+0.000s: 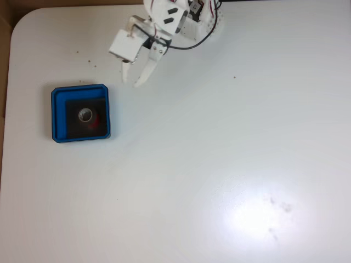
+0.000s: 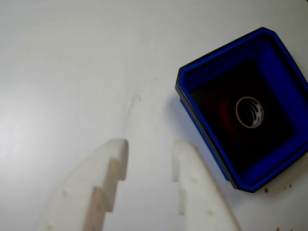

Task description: Pick the red roll and drop it in the blue box

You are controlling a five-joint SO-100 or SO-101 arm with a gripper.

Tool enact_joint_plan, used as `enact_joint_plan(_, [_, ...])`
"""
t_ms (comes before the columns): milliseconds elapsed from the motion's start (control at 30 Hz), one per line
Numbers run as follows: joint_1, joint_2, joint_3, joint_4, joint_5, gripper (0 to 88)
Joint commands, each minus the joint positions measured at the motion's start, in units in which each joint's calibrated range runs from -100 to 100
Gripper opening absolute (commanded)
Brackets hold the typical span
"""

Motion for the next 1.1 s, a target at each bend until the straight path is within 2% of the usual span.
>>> enact_joint_plan(0, [-4.0, -10.5, 11.5, -6.0, 0.2, 8.5])
enact_joint_plan(167, [-11.5, -22.4, 27.3, -11.0, 0.2, 8.5])
enact_joint_plan(467, [-23.1, -38.4, 45.5, -11.6, 0.2, 8.5])
enact_joint_plan(1067, [-32.3, -55.6, 65.5, -11.7, 0.2, 8.5])
